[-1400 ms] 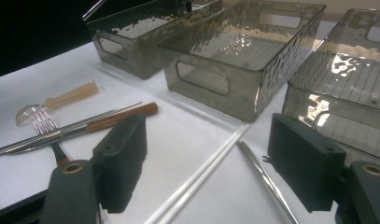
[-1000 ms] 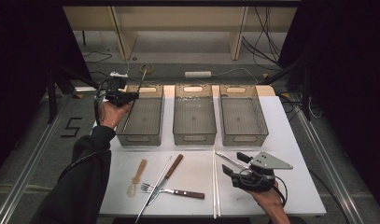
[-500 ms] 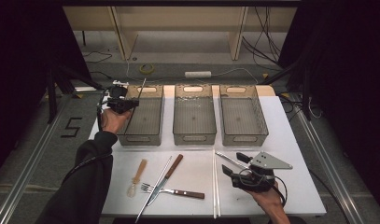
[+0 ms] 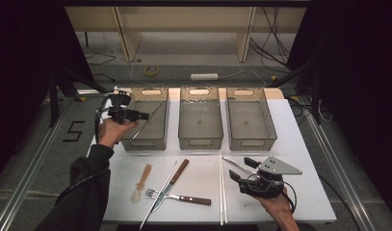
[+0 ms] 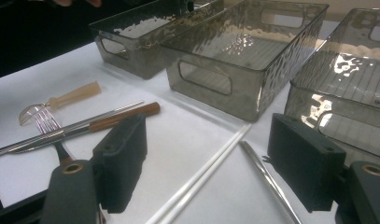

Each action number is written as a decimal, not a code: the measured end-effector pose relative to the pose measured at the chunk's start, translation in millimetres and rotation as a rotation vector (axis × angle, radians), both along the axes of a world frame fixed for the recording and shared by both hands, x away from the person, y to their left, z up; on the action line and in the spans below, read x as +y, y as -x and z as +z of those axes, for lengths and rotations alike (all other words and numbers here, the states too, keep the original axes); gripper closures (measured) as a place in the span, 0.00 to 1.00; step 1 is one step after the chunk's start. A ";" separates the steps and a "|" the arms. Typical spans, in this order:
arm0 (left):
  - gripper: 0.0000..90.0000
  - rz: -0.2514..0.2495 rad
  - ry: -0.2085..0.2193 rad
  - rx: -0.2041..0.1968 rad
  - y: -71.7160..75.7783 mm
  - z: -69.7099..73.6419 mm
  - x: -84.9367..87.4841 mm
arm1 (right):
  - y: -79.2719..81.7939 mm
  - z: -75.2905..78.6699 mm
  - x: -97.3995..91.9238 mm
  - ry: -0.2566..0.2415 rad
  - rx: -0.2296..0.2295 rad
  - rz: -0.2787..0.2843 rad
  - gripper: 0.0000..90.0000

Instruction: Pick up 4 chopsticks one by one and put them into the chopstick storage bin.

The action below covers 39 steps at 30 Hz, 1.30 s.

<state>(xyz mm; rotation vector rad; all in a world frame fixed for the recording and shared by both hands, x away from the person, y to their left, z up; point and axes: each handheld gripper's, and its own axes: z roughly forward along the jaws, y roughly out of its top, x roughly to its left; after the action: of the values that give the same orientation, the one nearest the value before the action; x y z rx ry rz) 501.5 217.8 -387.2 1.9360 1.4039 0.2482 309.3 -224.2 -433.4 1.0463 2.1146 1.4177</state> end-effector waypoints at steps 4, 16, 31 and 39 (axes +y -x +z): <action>0.37 -0.037 0.001 0.019 27.0 4.1 -4.9 | 0.2 -0.3 1.0 0.005 0.000 0.002 0.33; 0.31 -0.107 -0.079 0.076 83.4 -2.5 -22.7 | 0.1 -0.3 2.3 0.004 0.001 0.003 0.33; 0.28 -0.168 -0.151 0.130 108.8 -22.5 -44.5 | 0.4 -0.2 2.3 0.004 0.000 0.005 0.33; 0.30 -0.201 -0.187 0.159 117.7 -31.6 -54.8 | 0.7 -0.1 2.8 0.005 -0.004 0.008 0.33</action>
<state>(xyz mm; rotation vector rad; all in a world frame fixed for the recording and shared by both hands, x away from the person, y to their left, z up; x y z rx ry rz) 383.8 163.0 -418.8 2.2772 1.3116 0.1362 308.7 -221.4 -433.5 1.0339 2.1209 1.4161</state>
